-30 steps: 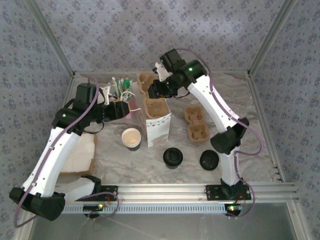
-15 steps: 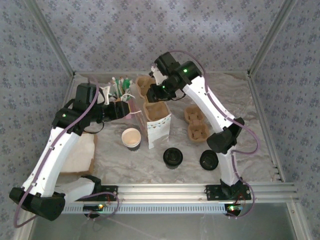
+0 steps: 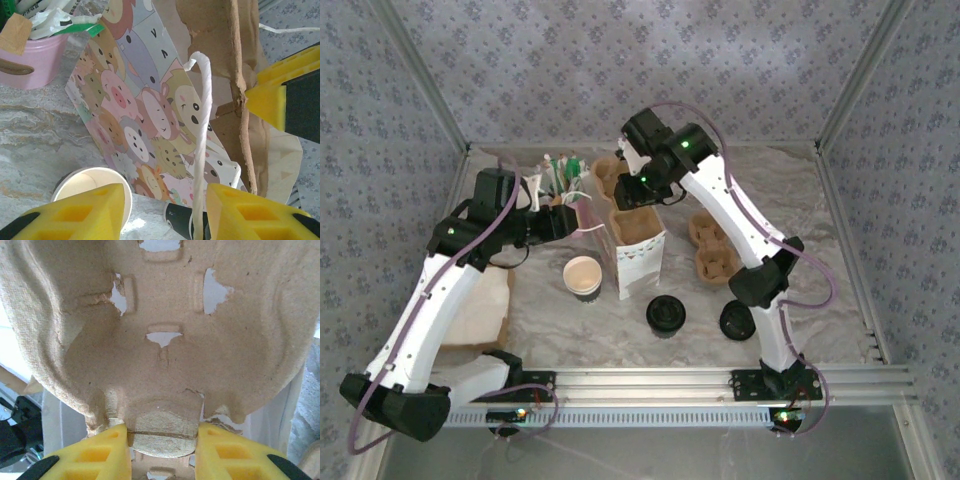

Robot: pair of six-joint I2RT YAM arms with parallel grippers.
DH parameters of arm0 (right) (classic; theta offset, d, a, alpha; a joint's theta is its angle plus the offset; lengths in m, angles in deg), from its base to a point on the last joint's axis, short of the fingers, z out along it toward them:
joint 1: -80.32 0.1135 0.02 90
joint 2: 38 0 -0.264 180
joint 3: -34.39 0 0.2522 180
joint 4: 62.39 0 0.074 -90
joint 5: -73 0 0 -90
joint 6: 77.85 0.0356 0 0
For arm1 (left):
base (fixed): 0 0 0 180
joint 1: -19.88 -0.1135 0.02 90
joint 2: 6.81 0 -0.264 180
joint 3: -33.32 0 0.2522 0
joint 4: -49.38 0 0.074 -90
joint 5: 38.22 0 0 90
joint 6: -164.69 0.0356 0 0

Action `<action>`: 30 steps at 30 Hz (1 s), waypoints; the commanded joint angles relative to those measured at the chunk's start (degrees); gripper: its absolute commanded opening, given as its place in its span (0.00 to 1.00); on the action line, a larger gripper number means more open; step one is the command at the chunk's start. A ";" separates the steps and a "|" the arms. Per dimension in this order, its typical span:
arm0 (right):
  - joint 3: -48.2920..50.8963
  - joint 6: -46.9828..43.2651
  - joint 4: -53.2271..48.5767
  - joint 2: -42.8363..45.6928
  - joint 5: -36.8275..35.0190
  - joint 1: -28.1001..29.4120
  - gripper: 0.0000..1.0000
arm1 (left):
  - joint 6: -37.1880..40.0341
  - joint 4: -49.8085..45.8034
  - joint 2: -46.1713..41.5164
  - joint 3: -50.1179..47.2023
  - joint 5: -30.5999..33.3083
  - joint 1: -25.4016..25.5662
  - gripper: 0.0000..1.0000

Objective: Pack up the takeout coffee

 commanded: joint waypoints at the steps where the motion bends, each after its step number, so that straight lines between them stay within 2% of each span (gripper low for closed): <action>1: -2.50 -1.49 -3.18 -1.58 -3.14 0.89 0.33 | 0.64 1.41 -0.82 -0.32 0.37 -0.68 0.44; 14: -3.04 -3.21 -3.85 -2.82 -4.24 2.46 0.33 | 0.65 2.03 -0.17 -1.15 0.41 -0.87 0.34; 30: -3.30 -3.15 -4.81 -4.61 -4.07 2.53 0.33 | 0.47 2.41 0.10 -1.42 0.23 -0.87 0.33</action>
